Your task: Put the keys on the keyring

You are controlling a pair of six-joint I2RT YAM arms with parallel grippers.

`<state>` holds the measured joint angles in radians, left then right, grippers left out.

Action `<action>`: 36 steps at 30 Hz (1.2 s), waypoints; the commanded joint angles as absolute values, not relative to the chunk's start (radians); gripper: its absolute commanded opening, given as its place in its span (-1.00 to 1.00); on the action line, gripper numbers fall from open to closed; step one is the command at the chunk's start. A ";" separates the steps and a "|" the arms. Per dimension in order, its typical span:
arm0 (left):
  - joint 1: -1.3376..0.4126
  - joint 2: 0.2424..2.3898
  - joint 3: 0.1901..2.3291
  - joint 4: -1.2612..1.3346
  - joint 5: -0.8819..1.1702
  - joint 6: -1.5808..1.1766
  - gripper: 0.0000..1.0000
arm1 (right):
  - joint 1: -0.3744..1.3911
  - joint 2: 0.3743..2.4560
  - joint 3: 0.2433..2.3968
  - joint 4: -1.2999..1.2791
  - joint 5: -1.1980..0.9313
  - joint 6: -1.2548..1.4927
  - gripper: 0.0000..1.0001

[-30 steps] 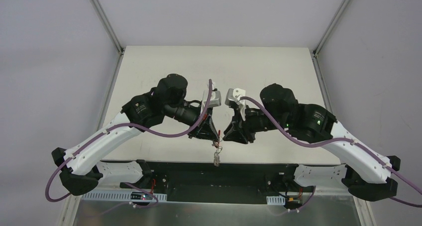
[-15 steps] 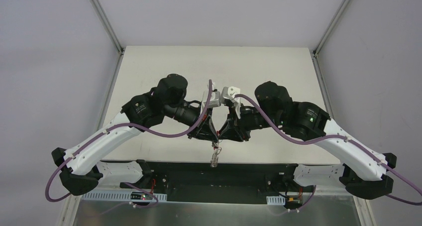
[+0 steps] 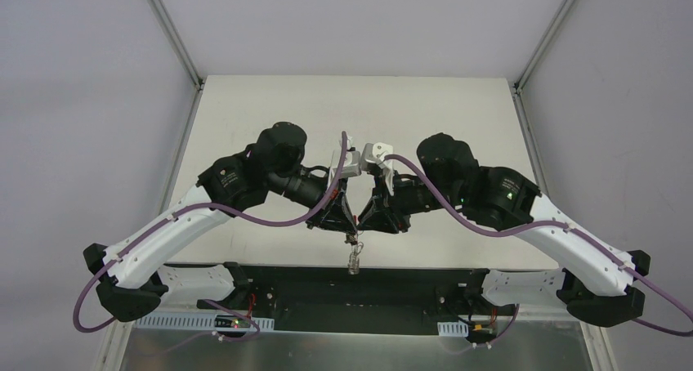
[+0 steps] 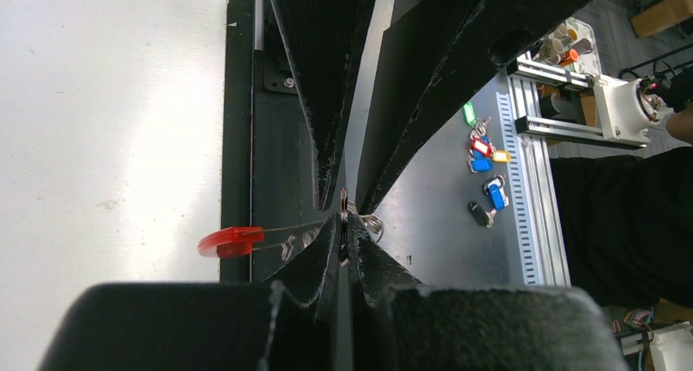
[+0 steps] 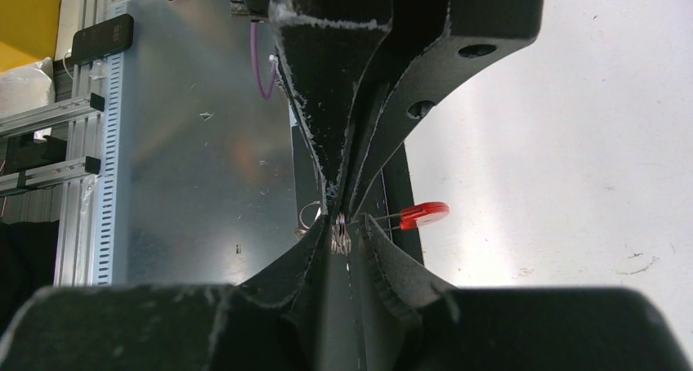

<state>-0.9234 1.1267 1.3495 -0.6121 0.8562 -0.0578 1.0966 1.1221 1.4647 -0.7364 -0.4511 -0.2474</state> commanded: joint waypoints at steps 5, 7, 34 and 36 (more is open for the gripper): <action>-0.927 1.101 1.391 -0.591 0.866 -0.034 -1.00 | 1.095 1.143 1.465 -0.696 -0.487 -0.238 -0.57; -0.928 1.100 1.391 -0.589 0.860 -0.032 -1.00 | 1.094 1.143 1.456 -0.686 -0.489 -0.236 -0.58; -0.928 1.068 1.385 -0.551 0.815 -0.048 -1.00 | 1.095 1.104 1.374 -0.619 -0.511 -0.216 -1.00; -0.928 1.070 1.384 -0.545 0.818 -0.051 -1.00 | 1.095 1.098 1.367 -0.600 -0.511 -0.212 -1.00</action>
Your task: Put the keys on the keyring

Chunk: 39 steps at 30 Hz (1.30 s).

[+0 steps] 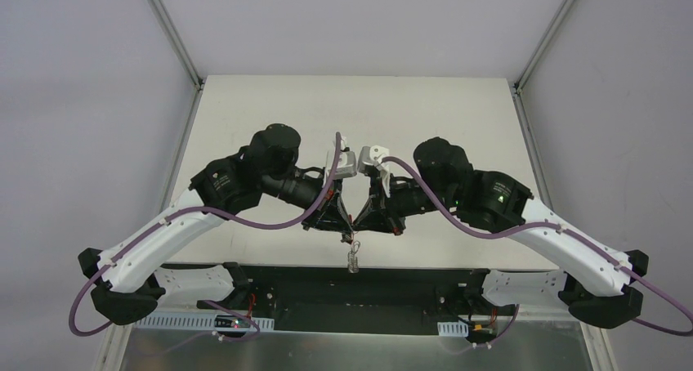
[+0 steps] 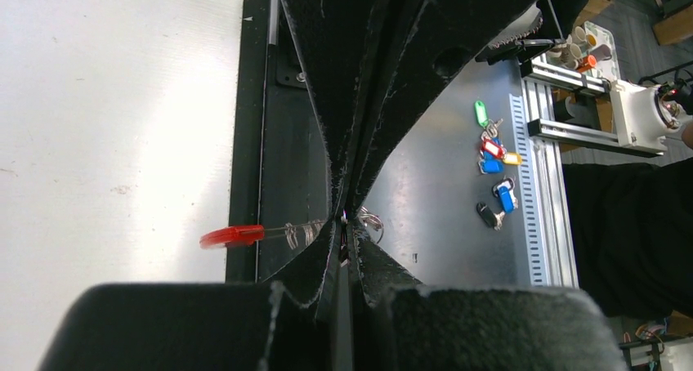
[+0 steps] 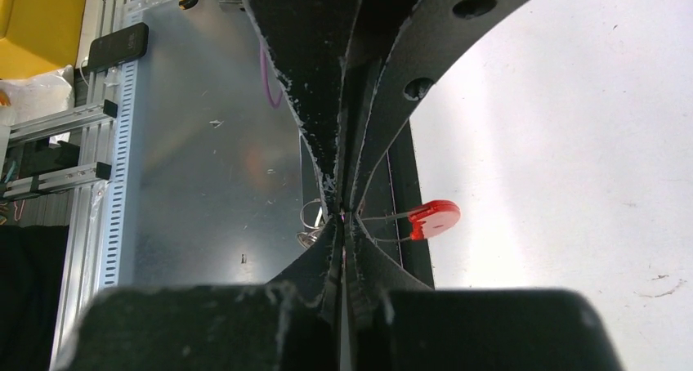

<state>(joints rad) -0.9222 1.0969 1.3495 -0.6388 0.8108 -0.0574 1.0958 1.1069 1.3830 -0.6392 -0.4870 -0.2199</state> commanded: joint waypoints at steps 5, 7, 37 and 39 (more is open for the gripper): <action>-0.927 1.066 1.371 -0.526 0.832 -0.057 -1.00 | 1.102 1.020 1.277 -0.442 -0.484 -0.189 -1.00; -0.927 1.054 1.362 -0.511 0.833 -0.057 -1.00 | 1.108 0.987 1.251 -0.397 -0.464 -0.183 -1.00; -0.928 0.836 1.017 0.259 0.723 -0.295 -0.25 | 1.179 0.680 0.866 0.466 -0.283 -0.179 -1.00; -0.927 0.834 1.016 0.272 0.731 -0.305 -0.25 | 1.181 0.685 0.856 0.512 -0.271 -0.178 -1.00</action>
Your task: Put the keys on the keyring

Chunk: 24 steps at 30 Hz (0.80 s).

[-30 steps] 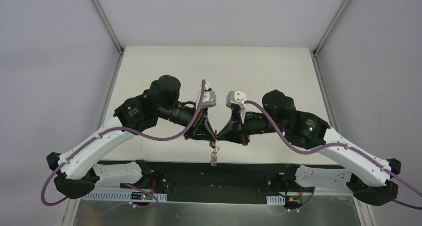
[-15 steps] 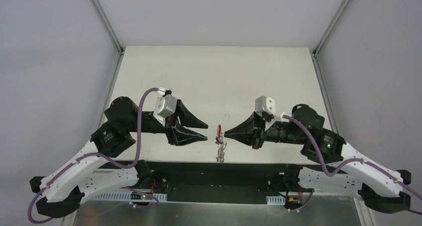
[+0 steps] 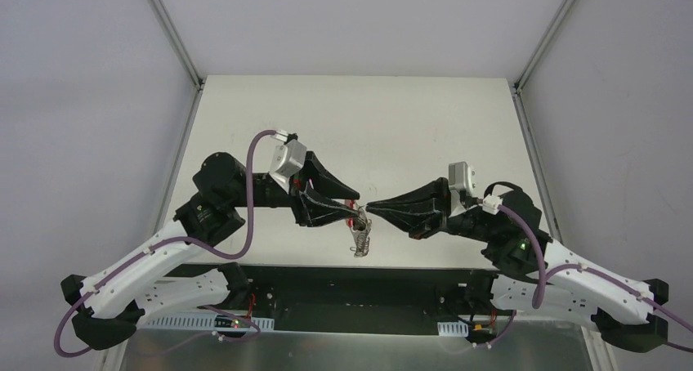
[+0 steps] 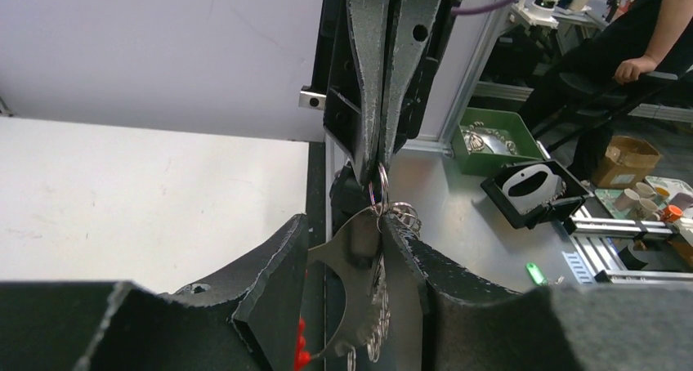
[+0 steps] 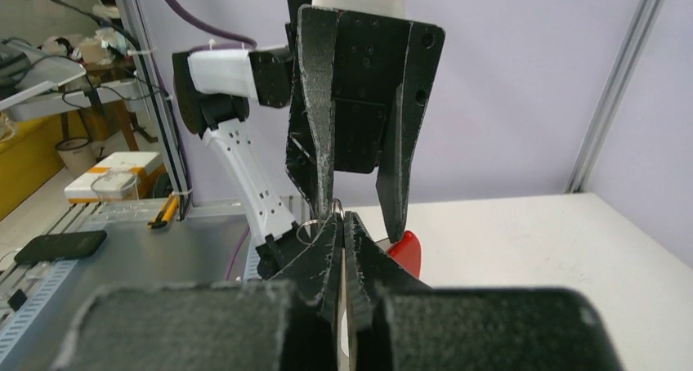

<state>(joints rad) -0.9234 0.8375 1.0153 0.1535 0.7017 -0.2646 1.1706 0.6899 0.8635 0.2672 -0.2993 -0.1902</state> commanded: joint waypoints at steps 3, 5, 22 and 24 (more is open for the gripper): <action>-0.928 0.829 1.012 0.286 0.740 -0.314 -0.25 | 1.182 0.691 0.845 0.562 -0.263 -0.179 -1.00; -0.928 0.826 1.010 0.292 0.742 -0.319 -0.25 | 1.185 0.699 0.839 0.593 -0.263 -0.179 -1.00; -0.927 0.793 1.003 0.279 0.687 -0.289 -0.25 | 1.206 0.724 0.812 0.733 -0.261 -0.163 -1.00; -0.928 0.793 1.006 0.279 0.678 -0.285 -0.25 | 1.207 0.729 0.810 0.754 -0.266 -0.149 -1.00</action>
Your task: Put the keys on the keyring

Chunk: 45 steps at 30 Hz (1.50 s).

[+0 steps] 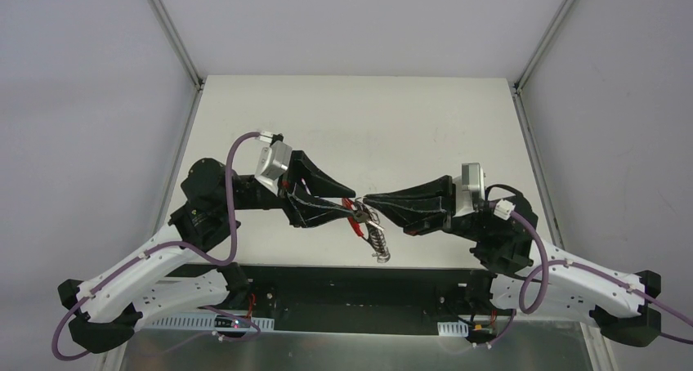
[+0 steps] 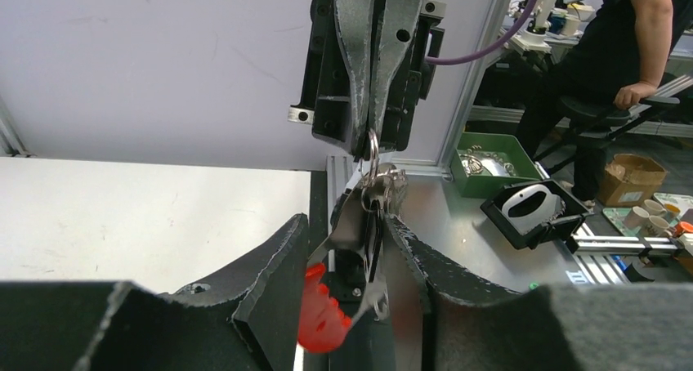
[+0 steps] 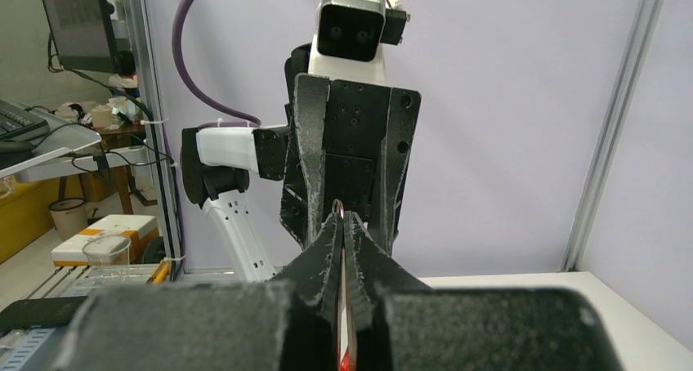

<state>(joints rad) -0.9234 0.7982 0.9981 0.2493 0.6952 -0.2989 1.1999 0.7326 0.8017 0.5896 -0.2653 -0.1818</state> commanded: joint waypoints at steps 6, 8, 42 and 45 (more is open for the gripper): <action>-0.927 0.805 1.025 0.279 0.669 -0.275 -0.25 | 1.207 0.760 0.779 0.863 -0.274 -0.109 -1.00; -0.928 0.810 1.033 0.279 0.666 -0.275 -0.25 | 1.207 0.765 0.769 0.892 -0.275 -0.102 -1.00; -0.928 0.701 1.016 0.091 0.450 -0.165 -0.06 | 1.209 0.766 0.734 0.975 -0.168 -0.154 -1.00; -0.927 0.710 0.997 0.108 0.480 -0.143 0.04 | 1.208 0.764 0.724 0.970 -0.160 -0.142 -1.00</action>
<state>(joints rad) -0.9234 0.7109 1.0157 0.0662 0.4725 -0.1860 1.2022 0.7853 0.7227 0.9199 -0.1902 -0.1467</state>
